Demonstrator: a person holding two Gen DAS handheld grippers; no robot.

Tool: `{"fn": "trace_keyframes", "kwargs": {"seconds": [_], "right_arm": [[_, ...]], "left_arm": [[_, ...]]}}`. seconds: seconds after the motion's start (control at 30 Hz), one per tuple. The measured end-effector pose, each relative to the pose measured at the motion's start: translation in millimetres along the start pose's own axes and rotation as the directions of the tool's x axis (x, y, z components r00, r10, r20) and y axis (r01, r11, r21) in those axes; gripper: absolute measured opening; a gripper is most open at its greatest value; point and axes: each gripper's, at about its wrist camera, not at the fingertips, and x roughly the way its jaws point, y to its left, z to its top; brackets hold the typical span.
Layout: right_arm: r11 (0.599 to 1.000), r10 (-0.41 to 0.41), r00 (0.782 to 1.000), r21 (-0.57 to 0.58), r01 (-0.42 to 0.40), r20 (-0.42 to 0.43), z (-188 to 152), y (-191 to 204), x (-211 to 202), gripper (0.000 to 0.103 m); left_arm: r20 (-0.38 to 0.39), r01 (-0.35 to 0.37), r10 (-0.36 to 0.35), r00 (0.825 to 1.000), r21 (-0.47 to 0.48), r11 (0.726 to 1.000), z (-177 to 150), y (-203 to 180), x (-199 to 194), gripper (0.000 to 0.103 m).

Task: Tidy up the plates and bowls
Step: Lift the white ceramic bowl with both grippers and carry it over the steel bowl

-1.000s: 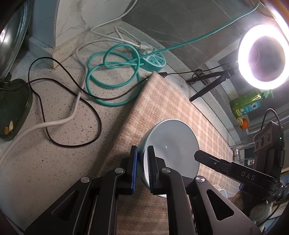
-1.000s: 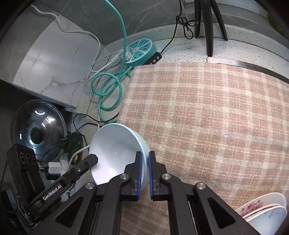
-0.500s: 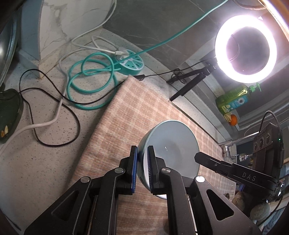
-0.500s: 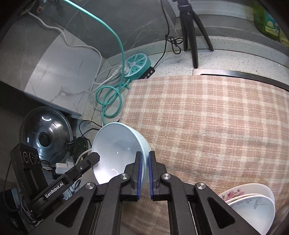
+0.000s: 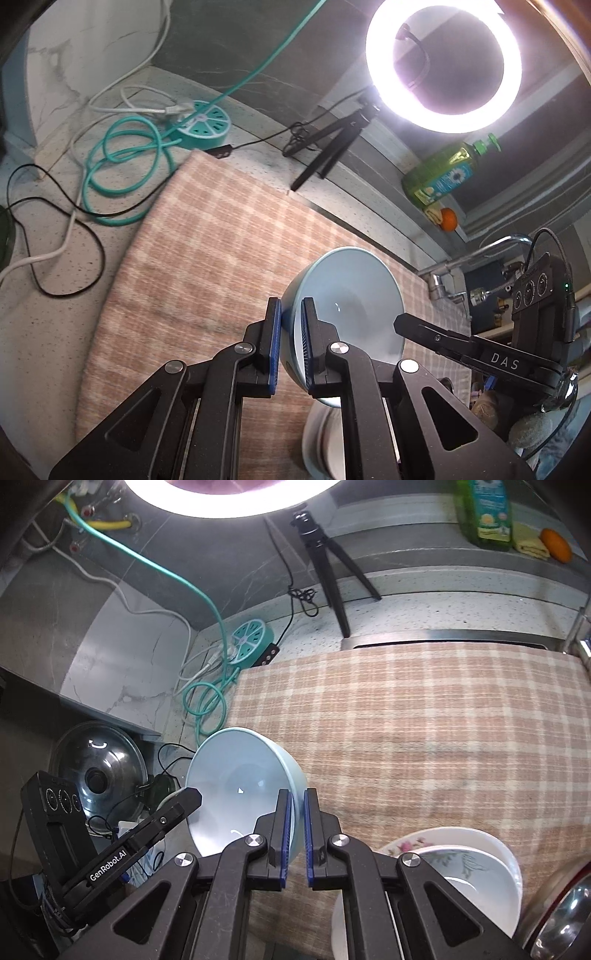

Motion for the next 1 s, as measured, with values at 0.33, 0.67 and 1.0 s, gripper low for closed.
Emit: {"fn": "trace_keyframes", "kwargs": {"seconds": [0.33, 0.67, 1.0], "right_arm": [[0.998, -0.015, 0.999, 0.057, 0.012, 0.052, -15, -39, -42, 0.006], [0.991, -0.05, 0.993, 0.132, 0.035, 0.109, -33, -88, -90, 0.006], [0.98, -0.08, 0.987, 0.194, 0.052, 0.141, -54, -131, -125, 0.006]], "left_arm": [[-0.028, 0.038, -0.037, 0.999, 0.067, 0.997, -13, -46, 11, 0.009], [-0.077, 0.093, -0.083, 0.994, 0.137, 0.986, -35, -100, 28, 0.009], [-0.128, 0.141, -0.118, 0.985, 0.186, 0.972, -58, -143, 43, 0.009]]}}
